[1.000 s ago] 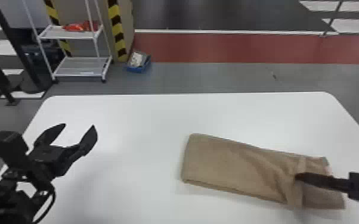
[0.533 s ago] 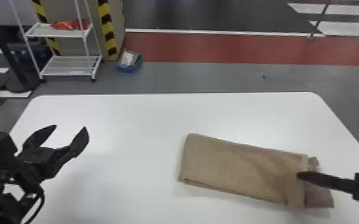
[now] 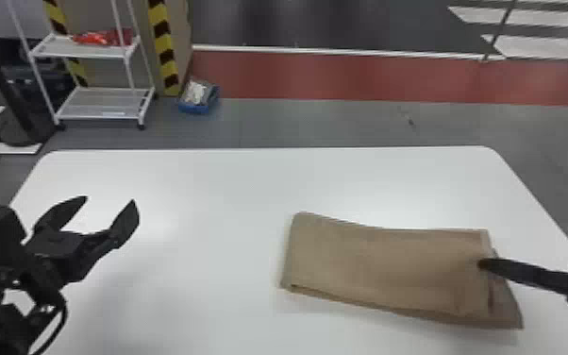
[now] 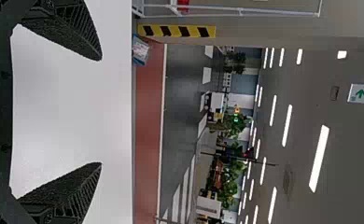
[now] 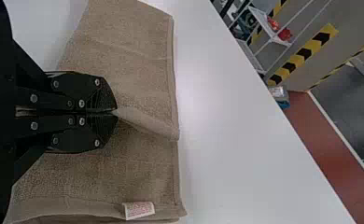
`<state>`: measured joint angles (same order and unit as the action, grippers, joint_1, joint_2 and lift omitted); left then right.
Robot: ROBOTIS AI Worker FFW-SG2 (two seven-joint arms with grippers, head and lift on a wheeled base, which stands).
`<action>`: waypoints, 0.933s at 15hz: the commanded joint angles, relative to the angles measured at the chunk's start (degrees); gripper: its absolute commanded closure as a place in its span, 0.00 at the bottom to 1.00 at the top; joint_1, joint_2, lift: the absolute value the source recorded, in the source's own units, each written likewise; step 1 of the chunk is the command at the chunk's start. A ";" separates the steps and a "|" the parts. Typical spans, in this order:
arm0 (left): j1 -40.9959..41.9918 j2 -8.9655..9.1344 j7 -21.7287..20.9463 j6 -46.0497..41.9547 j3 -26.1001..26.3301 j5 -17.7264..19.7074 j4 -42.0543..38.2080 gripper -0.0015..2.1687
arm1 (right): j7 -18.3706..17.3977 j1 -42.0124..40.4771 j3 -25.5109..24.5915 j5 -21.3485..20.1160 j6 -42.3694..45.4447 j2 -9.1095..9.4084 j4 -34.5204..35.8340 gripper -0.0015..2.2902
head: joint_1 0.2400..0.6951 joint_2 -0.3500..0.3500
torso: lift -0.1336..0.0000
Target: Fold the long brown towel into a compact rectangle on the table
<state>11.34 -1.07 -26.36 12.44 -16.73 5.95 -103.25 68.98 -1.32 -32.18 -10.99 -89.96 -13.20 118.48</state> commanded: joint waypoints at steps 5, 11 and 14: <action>-0.79 -0.16 -0.09 0.18 0.65 -0.33 1.03 0.04 | -0.69 -1.05 1.51 -2.02 -0.12 -0.24 -5.90 0.48 | 1.00 0.34 | 0.07; -1.76 -0.25 -0.09 0.70 0.73 -1.03 1.21 0.04 | 0.36 1.50 -3.06 0.27 -0.12 -1.56 -0.62 0.48 | 1.00 0.36 | 0.07; -2.37 -0.16 -0.09 0.70 1.09 -1.47 2.17 0.04 | -0.25 -0.26 -0.60 -1.58 -0.12 -1.82 -4.31 0.48 | 1.00 0.32 | 0.07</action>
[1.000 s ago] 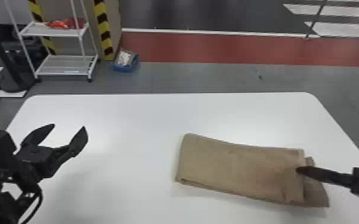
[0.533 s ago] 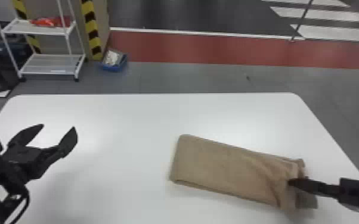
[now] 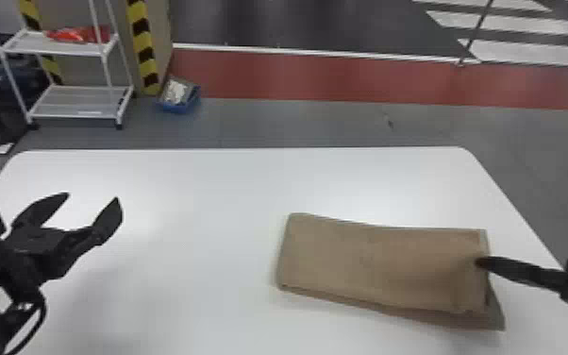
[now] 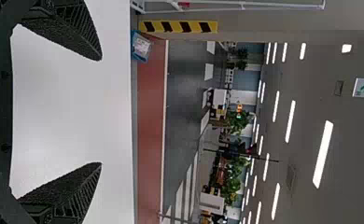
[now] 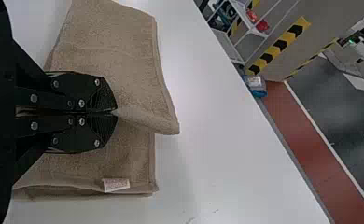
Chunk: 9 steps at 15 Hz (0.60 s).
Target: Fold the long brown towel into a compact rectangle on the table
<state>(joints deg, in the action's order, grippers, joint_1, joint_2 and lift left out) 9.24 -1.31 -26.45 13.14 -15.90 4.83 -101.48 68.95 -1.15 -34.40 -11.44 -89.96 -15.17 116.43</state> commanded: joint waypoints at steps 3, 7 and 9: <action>-0.45 0.08 0.00 0.00 0.69 -0.79 0.67 0.04 | -0.66 0.88 3.46 -2.18 -0.12 0.41 -5.25 0.48 | 1.00 0.31 | 0.07; -0.89 0.08 0.00 0.00 0.69 -0.87 1.38 0.04 | -0.57 1.06 3.55 -2.44 -0.12 0.32 -6.13 0.48 | 1.00 0.32 | 0.07; -1.07 0.08 0.00 0.00 0.96 -1.23 1.38 0.04 | 0.75 0.44 0.03 -0.86 -0.12 0.23 -1.65 0.48 | 1.00 0.32 | 0.07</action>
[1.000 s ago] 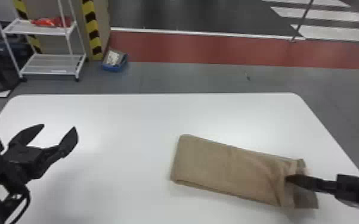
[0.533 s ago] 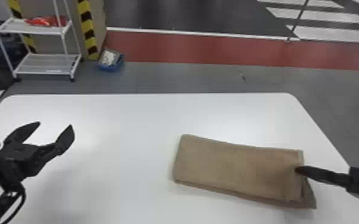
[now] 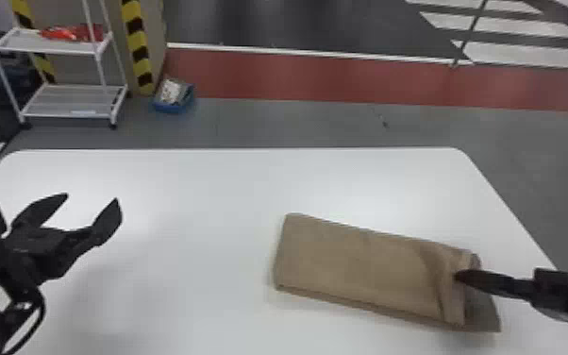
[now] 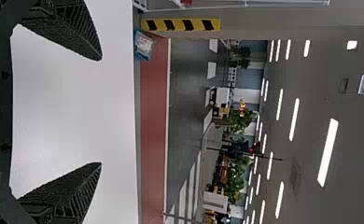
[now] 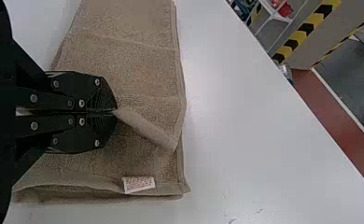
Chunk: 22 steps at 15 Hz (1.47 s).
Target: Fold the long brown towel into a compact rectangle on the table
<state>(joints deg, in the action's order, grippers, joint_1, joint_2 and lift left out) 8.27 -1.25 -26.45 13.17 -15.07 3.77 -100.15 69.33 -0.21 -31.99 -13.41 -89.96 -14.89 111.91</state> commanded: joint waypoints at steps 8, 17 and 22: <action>-0.10 0.37 0.17 -0.03 1.10 -0.87 0.39 0.04 | 1.68 -4.27 -4.83 0.58 -0.12 -1.28 -2.04 0.48 | 1.00 0.24 | 0.07; 0.25 0.19 0.00 -0.03 0.48 -0.70 0.22 0.04 | 5.20 -9.28 -10.72 4.19 -0.12 -0.66 4.02 0.48 | 1.00 0.23 | 0.07; 0.34 0.28 0.09 0.15 1.01 -0.87 0.13 0.04 | 4.23 -7.88 -9.05 2.95 -0.12 -0.49 0.42 0.48 | 1.00 0.20 | 0.07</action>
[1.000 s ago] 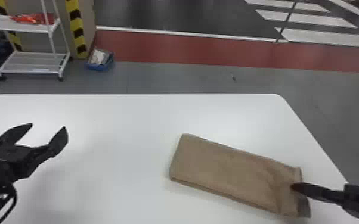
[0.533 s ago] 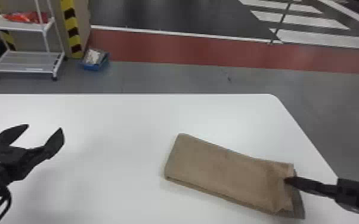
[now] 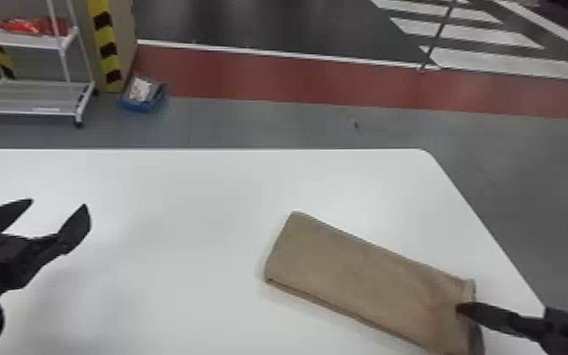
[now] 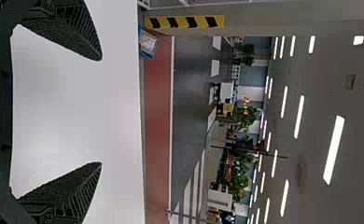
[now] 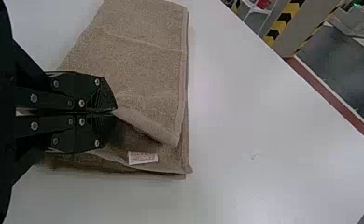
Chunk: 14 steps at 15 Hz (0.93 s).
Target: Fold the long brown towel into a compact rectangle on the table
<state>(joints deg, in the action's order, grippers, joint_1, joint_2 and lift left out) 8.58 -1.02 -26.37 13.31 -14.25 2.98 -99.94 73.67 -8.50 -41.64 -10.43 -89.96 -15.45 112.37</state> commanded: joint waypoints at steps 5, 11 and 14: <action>-0.06 0.05 0.00 0.01 0.45 -0.08 0.01 0.04 | -1.07 6.83 3.58 -4.60 -0.12 -0.90 -3.48 0.48 | 1.00 0.21 | 0.07; -0.14 -0.21 -0.09 0.01 0.45 -0.17 0.10 0.04 | -4.50 19.84 10.35 -10.05 -0.12 -3.80 -13.41 0.48 | 1.00 0.20 | 0.07; -0.14 -0.21 -0.18 0.01 0.01 -0.17 0.19 0.04 | -5.11 22.21 12.02 -10.58 -0.12 -3.80 -14.73 0.48 | 1.00 0.20 | 0.07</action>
<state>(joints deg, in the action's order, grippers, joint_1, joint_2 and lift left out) 8.43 -1.23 -26.53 13.32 -14.06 2.81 -99.77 68.45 13.07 -30.20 -21.08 -89.96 -19.32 97.71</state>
